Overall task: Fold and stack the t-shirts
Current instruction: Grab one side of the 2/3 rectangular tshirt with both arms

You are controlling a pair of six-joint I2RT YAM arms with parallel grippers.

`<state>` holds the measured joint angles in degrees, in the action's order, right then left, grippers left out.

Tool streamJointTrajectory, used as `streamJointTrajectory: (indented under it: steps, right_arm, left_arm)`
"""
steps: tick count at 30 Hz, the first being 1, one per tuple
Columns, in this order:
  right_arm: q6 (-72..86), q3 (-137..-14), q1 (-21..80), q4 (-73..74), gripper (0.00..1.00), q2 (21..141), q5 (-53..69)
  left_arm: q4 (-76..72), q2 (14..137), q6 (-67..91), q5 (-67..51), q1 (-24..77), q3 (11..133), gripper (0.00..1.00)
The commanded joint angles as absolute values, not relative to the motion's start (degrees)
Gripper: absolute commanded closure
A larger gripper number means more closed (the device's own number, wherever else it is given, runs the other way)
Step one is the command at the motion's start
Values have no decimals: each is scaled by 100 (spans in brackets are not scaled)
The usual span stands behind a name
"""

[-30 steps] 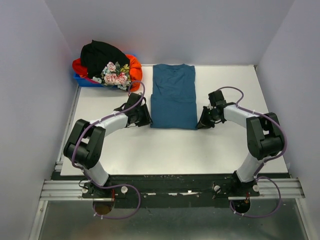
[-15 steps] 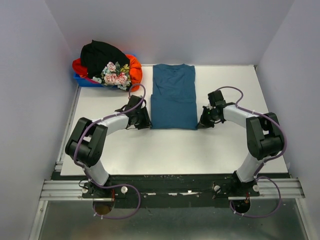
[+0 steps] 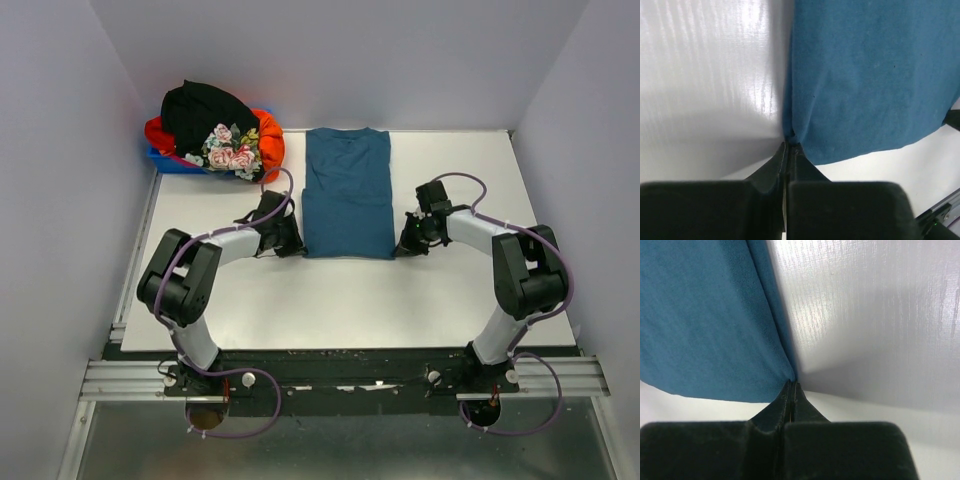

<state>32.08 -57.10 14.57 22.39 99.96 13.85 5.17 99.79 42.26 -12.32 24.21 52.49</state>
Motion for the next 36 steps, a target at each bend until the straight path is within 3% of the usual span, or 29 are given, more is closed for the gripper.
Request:
streamJointTrajectory:
  steps: [1, 12, 22, 27, 31, 36]
  right_arm:
    - [3199, -5669, 1477, 2259, 99, 9897, 1468]
    - [3103, -5213, 1477, 2645, 99, 8624, 1547]
    - [3138, -4298, 1477, 3576, 99, 6041, 1679]
    - [3199, -4411, 1477, 4227, 99, 4985, 1512]
    - [3226, -5034, 1477, 4421, 99, 5044, 1117]
    - [3278, -5896, 1459, 4307, 99, 5975, 660]
  left_arm:
    - [545, 10152, 4342, -1143, 2435, 5177, 100]
    - [1695, 8536, 3990, -721, 2654, 5168, 100]
    - [2530, 6840, 4209, -650, 3251, 4580, 100]
    - [3215, 6118, 4281, -572, 3419, 4877, 100]
    - [3489, 6169, 4096, -274, 3401, 5544, 100]
    - [3165, 6889, 3964, -211, 3244, 6318, 100]
